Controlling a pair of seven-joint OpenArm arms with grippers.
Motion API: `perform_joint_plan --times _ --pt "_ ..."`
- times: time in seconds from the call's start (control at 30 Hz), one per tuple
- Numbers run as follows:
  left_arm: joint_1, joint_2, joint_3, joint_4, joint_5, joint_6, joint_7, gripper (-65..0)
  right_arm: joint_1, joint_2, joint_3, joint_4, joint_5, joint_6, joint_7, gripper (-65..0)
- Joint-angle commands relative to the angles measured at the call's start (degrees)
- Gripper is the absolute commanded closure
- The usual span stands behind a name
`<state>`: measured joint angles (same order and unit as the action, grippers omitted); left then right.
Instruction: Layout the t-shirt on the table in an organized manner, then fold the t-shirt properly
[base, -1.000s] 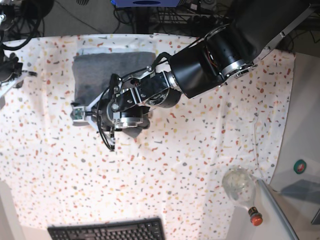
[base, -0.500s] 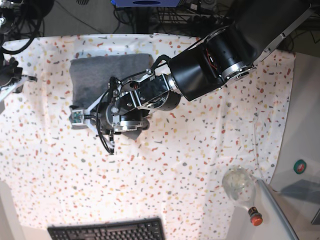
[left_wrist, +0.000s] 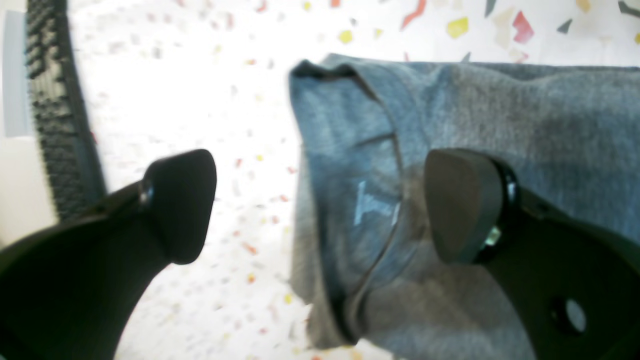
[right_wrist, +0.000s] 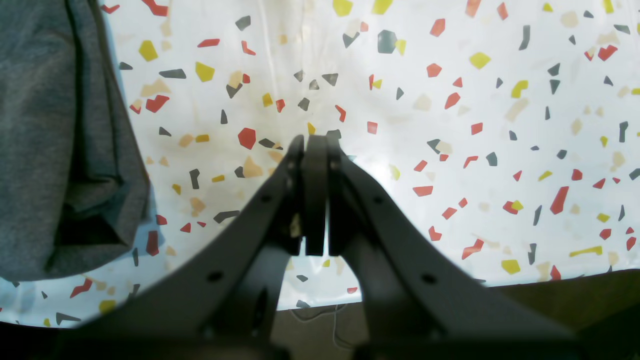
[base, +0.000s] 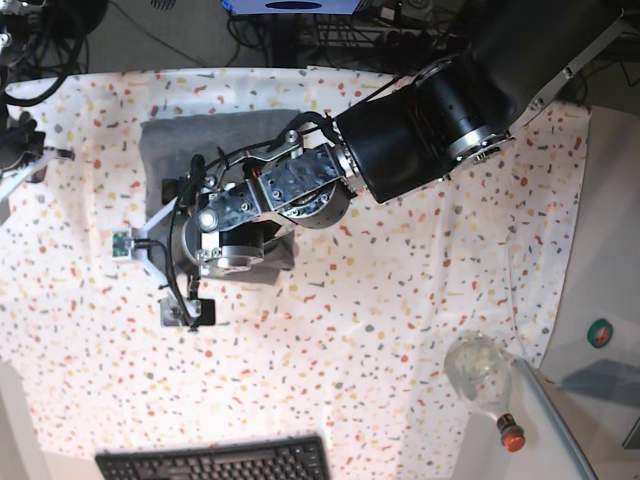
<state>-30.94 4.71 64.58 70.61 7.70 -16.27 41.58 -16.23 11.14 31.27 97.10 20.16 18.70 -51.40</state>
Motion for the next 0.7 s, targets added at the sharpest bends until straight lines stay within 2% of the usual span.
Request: perform_joint_plan --times 0.0,0.07,0.13,0.2,0.3,0.37,0.5,0.67 --pt "-1.72 0.08 -2.29 3.19 0.34 0.67 0.83 -61.7 0.18 0.78 0.25 0.88 0.36 0.25 0.89 0.0" --pt "0.65 -0.71 -9.85 9.35 0.08 0.67 3.82 -58.4 -0.08 0.51 0.25 1.58 0.45 0.33 0.72 0.0" --pt "6.19 -1.77 -20.22 16.20 -1.51 0.67 6.20 -50.2 -1.05 -0.89 0.07 3.25 0.45 0.42 0.80 0.0" --pt "11.47 -3.52 -29.02 21.92 -3.62 0.67 6.81 -34.1 -2.54 -1.95 -0.01 6.15 0.45 1.74 0.80 0.0" --pt "20.26 -6.42 -42.64 27.98 -6.96 0.67 6.72 0.0 -4.12 -3.71 -1.60 10.64 0.36 6.22 0.80 0.0" --pt "26.41 -8.27 -53.54 30.62 -9.42 0.67 6.64 0.0 -5.44 -4.15 -4.06 13.45 0.36 7.54 0.80 0.0" --pt "36.35 -12.40 -73.85 33.44 -17.77 0.67 6.64 0.0 -6.85 -4.06 -12.67 14.59 0.36 7.63 0.80 0.0" --pt "46.45 -15.48 -94.25 32.38 -34.21 0.67 6.64 0.0 -6.76 -4.24 -18.74 14.68 0.28 7.63 0.80 0.0"
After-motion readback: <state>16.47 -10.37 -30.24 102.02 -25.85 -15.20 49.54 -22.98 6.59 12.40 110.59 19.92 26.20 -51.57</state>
